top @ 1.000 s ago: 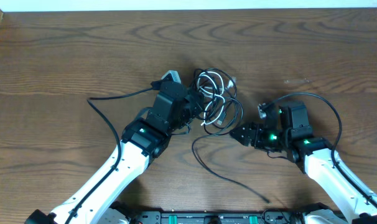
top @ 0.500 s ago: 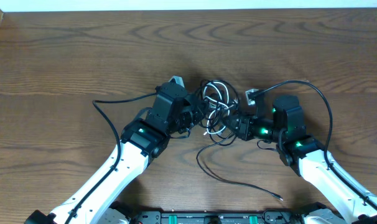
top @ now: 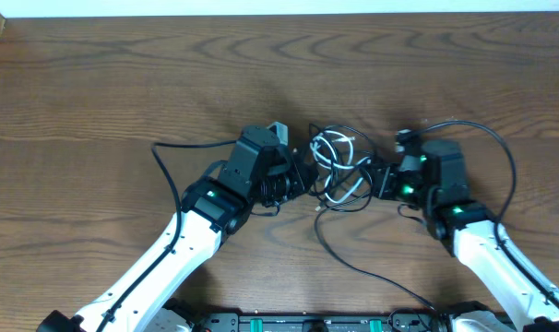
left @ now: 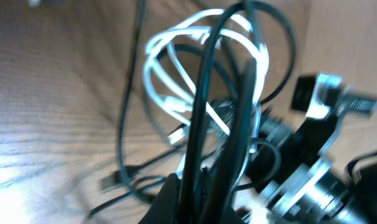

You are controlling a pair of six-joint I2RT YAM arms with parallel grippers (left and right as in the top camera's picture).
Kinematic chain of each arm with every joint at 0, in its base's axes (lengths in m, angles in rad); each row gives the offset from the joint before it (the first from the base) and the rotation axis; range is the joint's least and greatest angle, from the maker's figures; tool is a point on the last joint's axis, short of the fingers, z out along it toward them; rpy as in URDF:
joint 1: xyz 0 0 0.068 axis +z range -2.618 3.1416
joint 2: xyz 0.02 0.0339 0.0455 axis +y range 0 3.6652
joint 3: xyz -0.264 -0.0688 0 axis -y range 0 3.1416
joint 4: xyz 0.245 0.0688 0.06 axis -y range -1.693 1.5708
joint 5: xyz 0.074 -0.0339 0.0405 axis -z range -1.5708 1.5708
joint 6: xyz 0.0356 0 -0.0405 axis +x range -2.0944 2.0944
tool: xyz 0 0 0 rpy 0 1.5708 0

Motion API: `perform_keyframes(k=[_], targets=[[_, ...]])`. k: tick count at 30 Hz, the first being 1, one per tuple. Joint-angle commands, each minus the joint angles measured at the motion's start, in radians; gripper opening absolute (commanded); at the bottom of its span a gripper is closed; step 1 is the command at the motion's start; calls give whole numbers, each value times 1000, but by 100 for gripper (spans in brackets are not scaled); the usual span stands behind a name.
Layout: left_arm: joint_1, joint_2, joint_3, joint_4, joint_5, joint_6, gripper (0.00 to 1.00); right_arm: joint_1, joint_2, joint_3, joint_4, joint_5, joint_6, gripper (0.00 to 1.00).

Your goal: Untangle cables

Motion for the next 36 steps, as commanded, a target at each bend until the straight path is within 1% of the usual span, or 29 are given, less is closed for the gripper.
perform_keyframes(k=[1, 3, 5, 8, 11, 12, 14, 16, 19, 20, 22, 23, 24, 25, 27, 30, 32, 34, 36], targets=[[6, -6, 25, -58, 18, 134, 8, -122, -34, 6, -27, 128, 0, 1], [6, -6, 25, -105, 6, 176, 8, -192, -50, 6, -48, 127, 0, 1], [6, -6, 25, -158, -38, 199, 8, -248, -64, 6, -60, 126, 4, 1], [6, -6, 25, -241, -169, 203, 9, -319, -89, 6, -67, 101, 11, 1], [6, -6, 25, -299, -296, 202, 9, -359, -108, 6, -68, 96, 11, 1], [6, -6, 25, -314, -340, 202, 15, -373, -116, 6, -68, 96, 11, 1], [6, -6, 25, -329, -410, 203, 17, -393, -129, 6, -67, 96, 11, 1], [6, -6, 25, -341, -481, 203, 24, -409, -142, 6, -68, 96, 13, 1], [6, -6, 25, -347, -546, 203, 35, -415, -153, 6, -71, 96, 53, 1], [6, -6, 25, -347, -560, 202, 42, -415, -154, 6, -71, 96, 53, 1], [6, -6, 25, -346, -578, 202, 60, -415, -154, 6, -77, 93, 61, 1], [6, -6, 25, -346, -579, 202, 68, -415, -154, 6, -83, 84, 69, 1], [6, -6, 25, -342, -578, 202, 80, -415, -154, 6, -90, 68, 76, 1], [6, -6, 25, -336, -577, 198, 84, -415, -154, 6, -94, 50, 76, 1], [5, -6, 25, -323, -573, 153, 92, -415, -153, 6, -106, -10, 82, 1], [5, -6, 25, -285, -503, 64, 93, -406, -153, 6, -124, -125, 110, 1], [5, -5, 25, -234, -428, 63, 92, -394, -153, 6, -126, -220, 117, 1], [5, 0, 24, -193, -392, 95, 92, -381, -153, 6, -113, -325, 117, 1], [5, 6, 24, -157, -372, 175, 93, -371, -153, 6, -77, -437, 116, 1]])
